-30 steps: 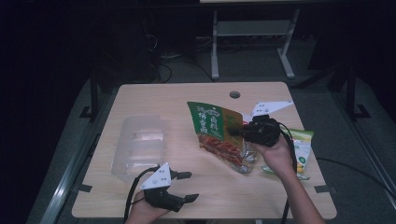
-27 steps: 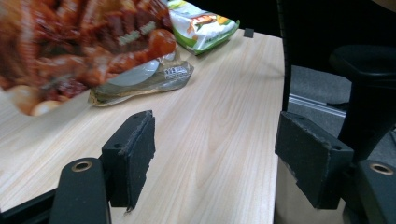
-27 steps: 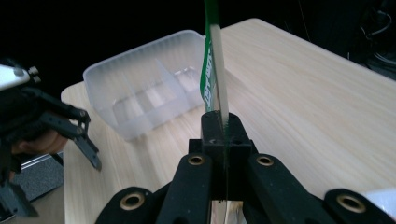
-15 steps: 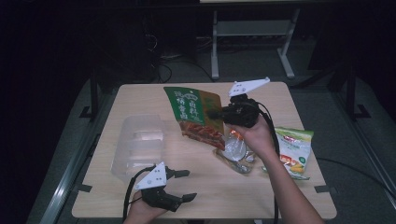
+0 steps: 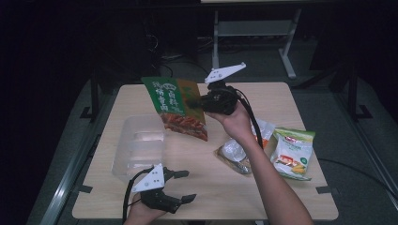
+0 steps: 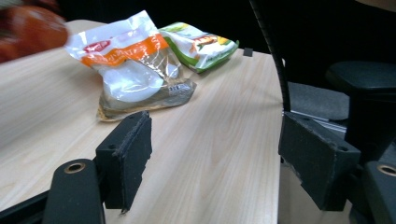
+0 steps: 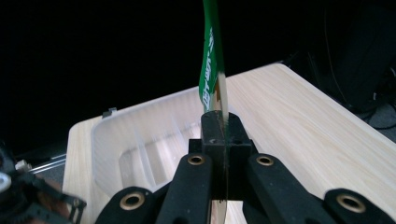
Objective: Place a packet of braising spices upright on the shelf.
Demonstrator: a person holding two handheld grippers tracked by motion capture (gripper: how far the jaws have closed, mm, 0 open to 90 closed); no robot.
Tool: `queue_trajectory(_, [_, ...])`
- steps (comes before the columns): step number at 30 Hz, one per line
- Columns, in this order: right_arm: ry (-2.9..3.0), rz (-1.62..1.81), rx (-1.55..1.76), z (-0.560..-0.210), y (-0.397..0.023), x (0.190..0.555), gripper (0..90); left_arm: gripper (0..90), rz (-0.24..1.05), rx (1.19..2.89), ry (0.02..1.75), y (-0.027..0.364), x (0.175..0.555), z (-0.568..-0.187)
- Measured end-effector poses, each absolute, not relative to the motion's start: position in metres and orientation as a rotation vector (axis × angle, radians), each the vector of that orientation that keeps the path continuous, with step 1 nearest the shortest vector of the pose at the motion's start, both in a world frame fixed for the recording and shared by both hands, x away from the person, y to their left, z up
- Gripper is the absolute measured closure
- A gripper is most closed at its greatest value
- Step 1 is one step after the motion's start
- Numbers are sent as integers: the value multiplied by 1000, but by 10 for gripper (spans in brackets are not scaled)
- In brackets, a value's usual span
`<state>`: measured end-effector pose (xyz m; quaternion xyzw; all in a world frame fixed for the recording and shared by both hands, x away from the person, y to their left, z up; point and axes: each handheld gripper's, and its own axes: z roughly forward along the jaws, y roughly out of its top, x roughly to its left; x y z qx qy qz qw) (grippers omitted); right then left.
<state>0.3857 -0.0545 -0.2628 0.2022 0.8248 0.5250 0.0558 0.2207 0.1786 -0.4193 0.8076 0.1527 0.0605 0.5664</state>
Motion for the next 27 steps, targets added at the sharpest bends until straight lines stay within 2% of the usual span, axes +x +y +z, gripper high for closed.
queue_trajectory(12, [2521, 1629, 533, -249, -9, 403, 900, 254, 126, 1900, 355, 180, 220, -421])
queue_trajectory(27, [2581, 1658, 479, -262, 43, 430, 900, 256, 146, 1907, 341, 185, 220, -418])
